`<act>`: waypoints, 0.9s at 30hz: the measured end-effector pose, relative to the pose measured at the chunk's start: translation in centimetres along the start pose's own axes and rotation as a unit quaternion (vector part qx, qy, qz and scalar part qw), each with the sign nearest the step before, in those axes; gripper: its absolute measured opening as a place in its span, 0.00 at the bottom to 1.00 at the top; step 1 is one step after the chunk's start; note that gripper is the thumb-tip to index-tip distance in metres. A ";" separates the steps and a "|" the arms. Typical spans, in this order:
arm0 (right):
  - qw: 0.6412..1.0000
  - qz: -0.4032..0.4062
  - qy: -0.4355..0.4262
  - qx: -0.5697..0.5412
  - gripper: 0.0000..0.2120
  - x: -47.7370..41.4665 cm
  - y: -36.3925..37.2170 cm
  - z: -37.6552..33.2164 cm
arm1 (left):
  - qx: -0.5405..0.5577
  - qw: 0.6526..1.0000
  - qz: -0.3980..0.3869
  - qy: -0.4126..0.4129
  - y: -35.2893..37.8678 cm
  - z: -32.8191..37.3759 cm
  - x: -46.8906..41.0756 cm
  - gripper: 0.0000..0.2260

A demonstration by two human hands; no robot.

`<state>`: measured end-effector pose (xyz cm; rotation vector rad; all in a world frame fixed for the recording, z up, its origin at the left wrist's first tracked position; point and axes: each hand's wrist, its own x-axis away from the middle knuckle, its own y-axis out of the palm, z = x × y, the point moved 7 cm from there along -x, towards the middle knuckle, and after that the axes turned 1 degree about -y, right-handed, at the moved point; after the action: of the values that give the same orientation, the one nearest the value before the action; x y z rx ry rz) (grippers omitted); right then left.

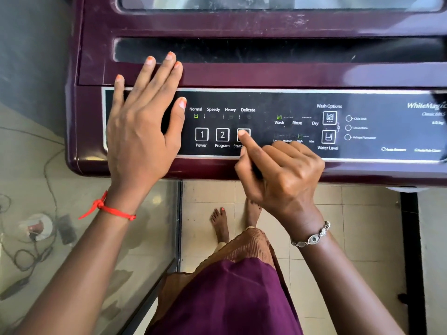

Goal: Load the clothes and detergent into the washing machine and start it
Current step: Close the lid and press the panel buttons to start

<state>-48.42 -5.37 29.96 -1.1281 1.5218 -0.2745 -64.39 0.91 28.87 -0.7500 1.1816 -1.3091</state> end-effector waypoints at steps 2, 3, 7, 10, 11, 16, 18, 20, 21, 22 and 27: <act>1.000 0.002 -0.001 0.007 0.11 0.0 0.1 0.1 | 0.002 1.000 0.002 -0.003 0.0 0.0 -0.1 0.19; 1.000 0.004 0.003 0.013 0.11 0.0 0.1 0.1 | 0.002 1.000 0.004 -0.002 -0.1 0.0 -0.1 0.19; 0.999 0.009 0.019 0.041 0.12 -0.2 0.1 0.0 | 0.000 1.000 0.005 0.003 -0.2 0.1 0.1 0.19; 0.999 0.008 0.018 0.041 0.12 -0.1 0.2 -0.1 | 0.004 1.000 0.007 0.000 -0.1 0.2 0.2 0.19; 0.999 0.010 0.017 0.036 0.12 0.0 0.2 -0.1 | 0.006 1.000 0.008 0.000 -0.2 0.2 0.3 0.19; 0.991 -0.002 0.060 -0.120 0.10 0.8 -0.7 0.8 | 0.018 1.000 0.014 -0.001 -0.3 0.2 0.6 0.19; 0.964 -0.016 0.131 -0.229 0.11 0.6 -1.4 1.7 | 0.033 0.999 0.018 -0.003 -0.5 0.0 0.5 0.18; 0.926 -0.006 0.214 -0.310 0.10 0.3 -2.1 3.2 | 0.044 0.999 0.019 -0.006 -0.5 -0.3 0.4 0.18; 0.911 0.012 0.250 -0.327 0.10 0.0 -2.6 4.1 | 0.047 0.999 0.021 -0.006 -0.6 -0.3 0.4 0.18; 0.898 0.035 0.283 -0.334 0.10 -0.1 -3.1 5.2 | 0.050 0.998 0.023 -0.005 -0.6 -0.3 0.4 0.18; 0.889 0.134 0.347 -0.267 0.12 -1.1 -6.2 11.6 | 0.053 0.998 0.026 0.000 -0.9 -0.5 0.6 0.18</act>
<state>-35.54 -2.96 31.47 -1.2882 2.4769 -0.0577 -65.18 0.30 29.42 -0.6392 1.1155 -1.3181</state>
